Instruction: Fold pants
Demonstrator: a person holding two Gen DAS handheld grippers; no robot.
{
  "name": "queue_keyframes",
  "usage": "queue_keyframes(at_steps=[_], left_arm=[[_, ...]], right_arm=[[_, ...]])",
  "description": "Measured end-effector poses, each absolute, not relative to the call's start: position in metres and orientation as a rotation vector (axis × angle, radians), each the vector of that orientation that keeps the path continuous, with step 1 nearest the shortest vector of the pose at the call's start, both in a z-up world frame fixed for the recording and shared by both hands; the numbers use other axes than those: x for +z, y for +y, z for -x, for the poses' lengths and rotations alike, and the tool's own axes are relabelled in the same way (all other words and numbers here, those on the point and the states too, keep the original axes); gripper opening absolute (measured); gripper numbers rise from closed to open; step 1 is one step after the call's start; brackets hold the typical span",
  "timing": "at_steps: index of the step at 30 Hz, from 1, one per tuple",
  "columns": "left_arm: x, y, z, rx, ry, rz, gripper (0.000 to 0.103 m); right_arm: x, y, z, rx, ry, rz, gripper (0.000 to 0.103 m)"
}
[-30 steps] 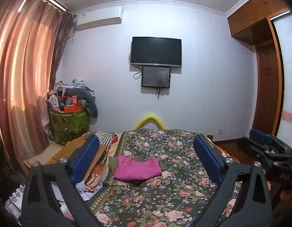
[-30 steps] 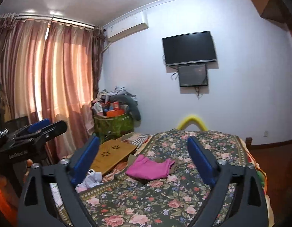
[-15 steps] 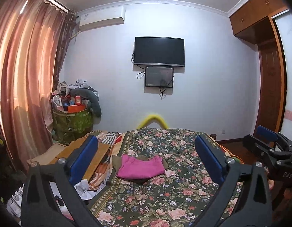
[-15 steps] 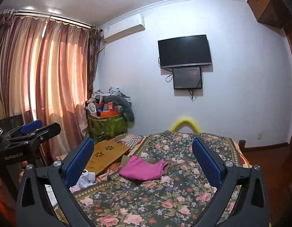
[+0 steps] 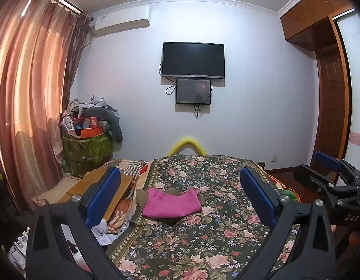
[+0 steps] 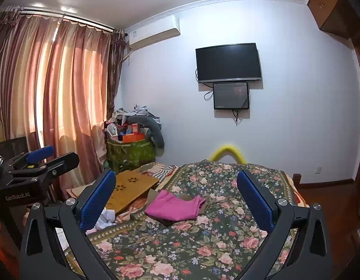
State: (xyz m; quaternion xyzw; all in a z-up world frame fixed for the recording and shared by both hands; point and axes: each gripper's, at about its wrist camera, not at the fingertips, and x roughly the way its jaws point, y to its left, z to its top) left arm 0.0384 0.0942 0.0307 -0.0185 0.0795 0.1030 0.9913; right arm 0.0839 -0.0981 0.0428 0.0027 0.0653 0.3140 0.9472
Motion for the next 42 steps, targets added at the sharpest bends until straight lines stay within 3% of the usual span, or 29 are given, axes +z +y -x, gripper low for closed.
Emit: queue_keyframes(at_steps=[42], left_arm=[[0.031,0.0982,-0.0441,0.171,0.173,0.073,0.103]], right_arm=[[0.0443,-0.1031,-0.0871,0.626,0.148,-0.022,0.103]])
